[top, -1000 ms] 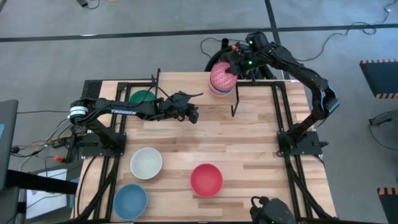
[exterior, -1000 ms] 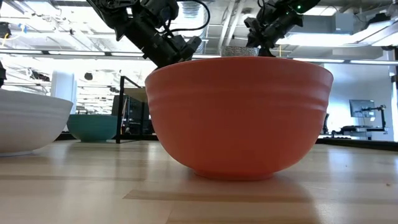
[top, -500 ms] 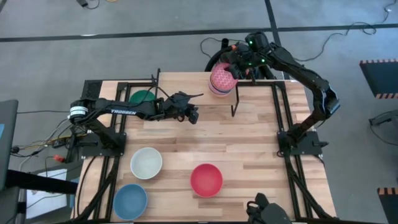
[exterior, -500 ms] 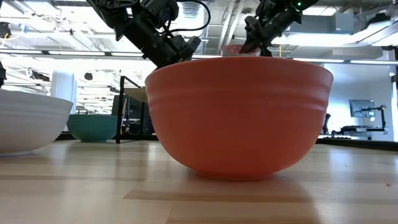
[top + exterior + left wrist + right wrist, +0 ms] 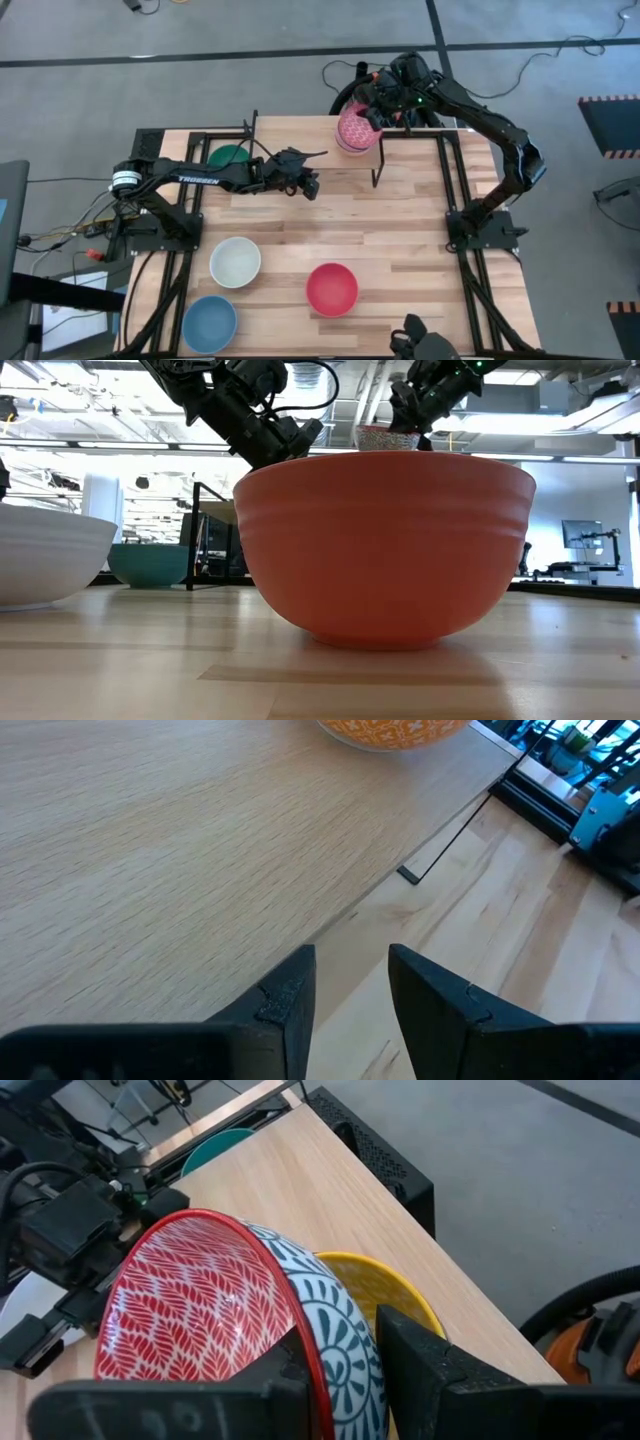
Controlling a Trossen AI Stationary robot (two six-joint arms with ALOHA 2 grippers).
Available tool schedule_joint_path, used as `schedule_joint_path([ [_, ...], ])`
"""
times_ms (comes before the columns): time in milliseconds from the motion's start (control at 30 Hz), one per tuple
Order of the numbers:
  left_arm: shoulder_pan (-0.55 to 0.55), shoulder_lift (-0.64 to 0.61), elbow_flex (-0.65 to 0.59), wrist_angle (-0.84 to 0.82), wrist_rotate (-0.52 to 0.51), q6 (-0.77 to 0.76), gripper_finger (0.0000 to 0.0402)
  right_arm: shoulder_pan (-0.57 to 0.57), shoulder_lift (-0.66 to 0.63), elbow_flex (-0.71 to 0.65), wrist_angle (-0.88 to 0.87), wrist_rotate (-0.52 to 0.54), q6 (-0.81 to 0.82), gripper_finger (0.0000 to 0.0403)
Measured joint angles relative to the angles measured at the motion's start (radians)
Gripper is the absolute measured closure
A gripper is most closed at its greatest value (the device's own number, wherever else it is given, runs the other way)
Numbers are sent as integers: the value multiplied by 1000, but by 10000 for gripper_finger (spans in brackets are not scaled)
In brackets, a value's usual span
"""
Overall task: Place and stack bowls onto a shelf
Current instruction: Stack the red patterned bowl on top of the yellow patterned bowl on the shelf
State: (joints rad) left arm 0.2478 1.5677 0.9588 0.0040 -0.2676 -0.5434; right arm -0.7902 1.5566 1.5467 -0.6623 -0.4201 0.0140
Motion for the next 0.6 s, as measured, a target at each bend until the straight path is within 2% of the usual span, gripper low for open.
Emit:
schedule_joint_path([
  [600, -2, -4, 0, 1, 4, -6, 287, 50, 0, 0, 7, 0, -98, 296],
])
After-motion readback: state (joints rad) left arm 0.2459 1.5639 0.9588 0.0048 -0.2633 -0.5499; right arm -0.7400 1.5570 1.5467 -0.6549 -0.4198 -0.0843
